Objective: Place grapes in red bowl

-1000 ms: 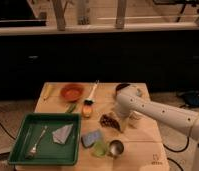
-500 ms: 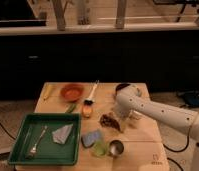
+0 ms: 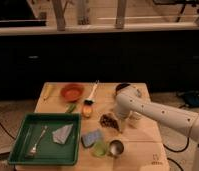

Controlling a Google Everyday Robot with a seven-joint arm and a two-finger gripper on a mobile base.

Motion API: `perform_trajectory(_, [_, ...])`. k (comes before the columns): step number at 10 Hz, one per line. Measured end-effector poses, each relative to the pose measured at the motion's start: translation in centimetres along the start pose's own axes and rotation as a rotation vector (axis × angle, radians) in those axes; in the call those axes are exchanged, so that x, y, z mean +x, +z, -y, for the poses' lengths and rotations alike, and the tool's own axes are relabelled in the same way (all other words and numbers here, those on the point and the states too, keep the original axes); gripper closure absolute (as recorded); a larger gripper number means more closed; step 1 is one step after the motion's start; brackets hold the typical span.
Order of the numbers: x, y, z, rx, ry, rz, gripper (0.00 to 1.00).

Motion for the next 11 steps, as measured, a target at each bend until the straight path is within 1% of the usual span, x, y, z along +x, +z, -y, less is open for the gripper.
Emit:
perform_trajectory(2, [-0.3, 0.0, -0.1, -0.003, -0.004, 0.005, 0.22])
perform_trajectory(3, [-0.6, 0.0, -0.1, -0.005, -0.01, 0.005, 0.28])
perform_trajectory(4, [-0.8, 0.1, -0.1, -0.011, -0.014, 0.005, 0.36])
perform_trajectory(5, [-1.0, 0.2, 0.0, -0.015, -0.022, 0.003, 0.48])
perform_trajectory(7, [-1.2, 0.1, 0.0, -0.018, -0.028, 0.001, 0.67])
perform_trajectory(8, [-1.4, 0.2, 0.2, -0.017, -0.036, -0.003, 0.79])
perform_trajectory(9, [-1.6, 0.2, 0.3, -0.016, -0.04, -0.004, 0.88])
perform_trajectory(10, [-1.6, 0.1, 0.3, -0.017, -0.039, -0.005, 0.95])
perform_trajectory(11, [-1.6, 0.0, 0.2, -0.017, -0.037, -0.007, 1.0])
